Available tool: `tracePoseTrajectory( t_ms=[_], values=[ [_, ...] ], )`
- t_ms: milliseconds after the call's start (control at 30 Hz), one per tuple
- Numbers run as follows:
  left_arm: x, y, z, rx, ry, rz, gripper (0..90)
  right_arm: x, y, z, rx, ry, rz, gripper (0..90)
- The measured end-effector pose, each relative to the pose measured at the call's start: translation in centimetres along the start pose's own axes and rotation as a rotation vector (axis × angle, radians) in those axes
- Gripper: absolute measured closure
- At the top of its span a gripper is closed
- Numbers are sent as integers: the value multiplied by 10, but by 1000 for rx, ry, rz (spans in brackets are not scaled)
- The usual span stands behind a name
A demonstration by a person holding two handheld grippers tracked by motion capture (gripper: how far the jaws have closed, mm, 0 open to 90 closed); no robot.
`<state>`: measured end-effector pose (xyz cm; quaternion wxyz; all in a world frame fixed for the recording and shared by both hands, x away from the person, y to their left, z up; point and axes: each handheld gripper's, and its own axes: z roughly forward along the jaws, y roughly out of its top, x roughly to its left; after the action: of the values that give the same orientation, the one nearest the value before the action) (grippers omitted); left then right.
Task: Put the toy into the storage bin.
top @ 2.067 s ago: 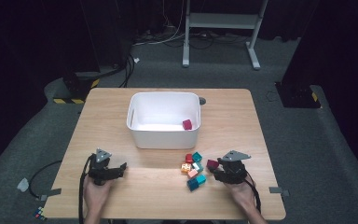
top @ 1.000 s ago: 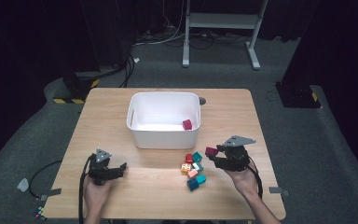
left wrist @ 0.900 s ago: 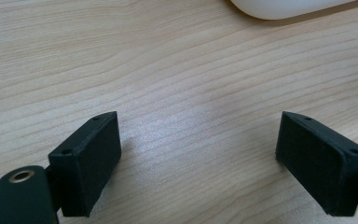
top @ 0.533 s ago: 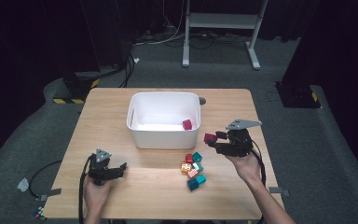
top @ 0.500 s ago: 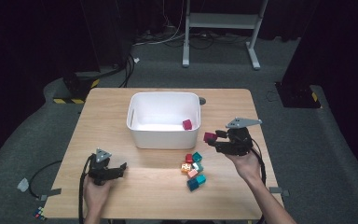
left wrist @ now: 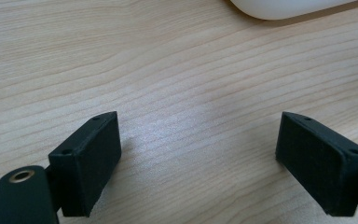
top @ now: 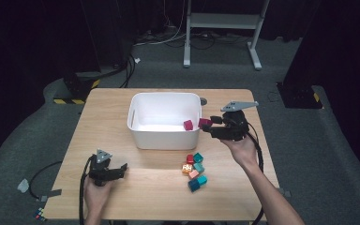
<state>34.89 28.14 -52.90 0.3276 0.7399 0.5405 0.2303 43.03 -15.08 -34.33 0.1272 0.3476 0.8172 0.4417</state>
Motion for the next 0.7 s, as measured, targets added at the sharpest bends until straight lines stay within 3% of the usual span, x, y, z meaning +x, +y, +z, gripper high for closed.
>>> tracePoseTrajectory(
  t_ms=[333,700],
  values=[
    [0,0,0,0,0,0,141,3,31,20,13,3,-30,478],
    [0,0,0,0,0,0,141,2,49,47,26,6,-20,478]
  ],
)
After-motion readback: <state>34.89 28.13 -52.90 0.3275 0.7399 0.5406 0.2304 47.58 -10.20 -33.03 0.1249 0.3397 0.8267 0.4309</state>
